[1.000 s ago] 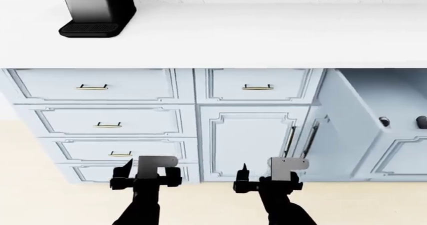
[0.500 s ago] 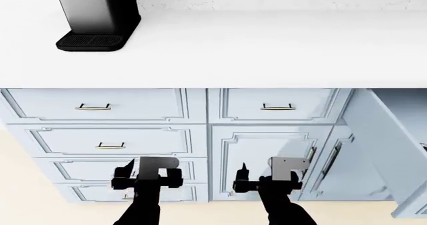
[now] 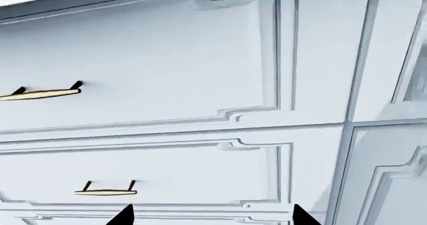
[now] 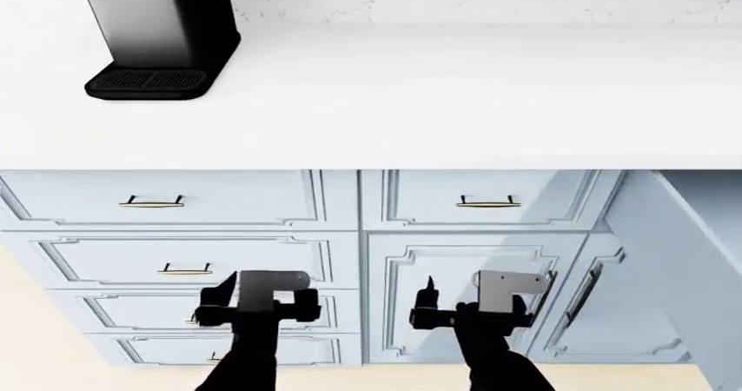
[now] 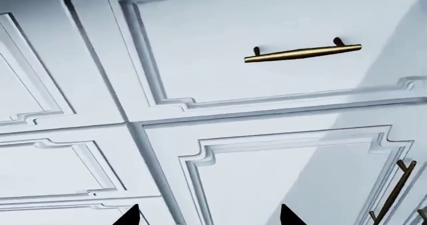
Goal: Pick and place the shaker into the drawer. Then close the cabinet.
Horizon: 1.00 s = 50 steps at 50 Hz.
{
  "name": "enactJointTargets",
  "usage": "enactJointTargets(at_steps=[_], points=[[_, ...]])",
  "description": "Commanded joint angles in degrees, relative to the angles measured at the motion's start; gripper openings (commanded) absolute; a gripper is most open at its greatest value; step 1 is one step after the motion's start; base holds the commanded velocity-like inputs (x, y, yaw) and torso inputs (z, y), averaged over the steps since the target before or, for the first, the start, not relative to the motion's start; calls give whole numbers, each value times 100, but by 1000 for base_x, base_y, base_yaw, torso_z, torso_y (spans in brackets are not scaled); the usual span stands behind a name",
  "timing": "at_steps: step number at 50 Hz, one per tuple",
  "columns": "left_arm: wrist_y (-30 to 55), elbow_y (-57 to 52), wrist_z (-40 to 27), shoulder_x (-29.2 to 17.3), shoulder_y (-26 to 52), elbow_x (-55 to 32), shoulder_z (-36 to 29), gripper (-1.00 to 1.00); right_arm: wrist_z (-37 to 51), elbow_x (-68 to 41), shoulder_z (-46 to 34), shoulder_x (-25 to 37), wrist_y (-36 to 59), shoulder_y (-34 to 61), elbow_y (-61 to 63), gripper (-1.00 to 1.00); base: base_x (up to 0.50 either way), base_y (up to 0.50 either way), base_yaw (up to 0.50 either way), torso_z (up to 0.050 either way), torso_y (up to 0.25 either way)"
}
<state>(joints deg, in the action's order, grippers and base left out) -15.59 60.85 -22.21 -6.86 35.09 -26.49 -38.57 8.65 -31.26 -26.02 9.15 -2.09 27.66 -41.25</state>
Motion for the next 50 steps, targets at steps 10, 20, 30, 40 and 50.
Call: enactJointTargets(at_steps=[10, 20, 30, 40, 50], points=[[1581, -6978, -321, -2912, -147, -2234, 989, 100, 2152, -1515, 1174, 3866, 3628, 577, 7247, 100, 0, 0, 0, 0, 0], [2654, -7416, -179, -3945, 1506, -2622, 1414, 100, 1795, -3007, 1909, 5463, 5381, 3162, 7519, 100, 0, 0, 0, 0, 0], [3507, -6776, 426, -4155, 3521, -2867, 1557, 100, -286, -1210, -72, 5098, 6543, 7515, 5880, 100, 0, 0, 0, 0, 0], [3818, -6720, 619, -4551, 4246, -3006, 1789, 100, -1445, 155, -1292, 4494, 6371, 9541, 4618, 100, 0, 0, 0, 0, 0], [3672, -7310, 310, -5242, 3595, -3435, 2323, 100, -1948, 725, -1835, 4184, 6216, 10230, 4075, 100, 171, 0, 0, 0, 0]])
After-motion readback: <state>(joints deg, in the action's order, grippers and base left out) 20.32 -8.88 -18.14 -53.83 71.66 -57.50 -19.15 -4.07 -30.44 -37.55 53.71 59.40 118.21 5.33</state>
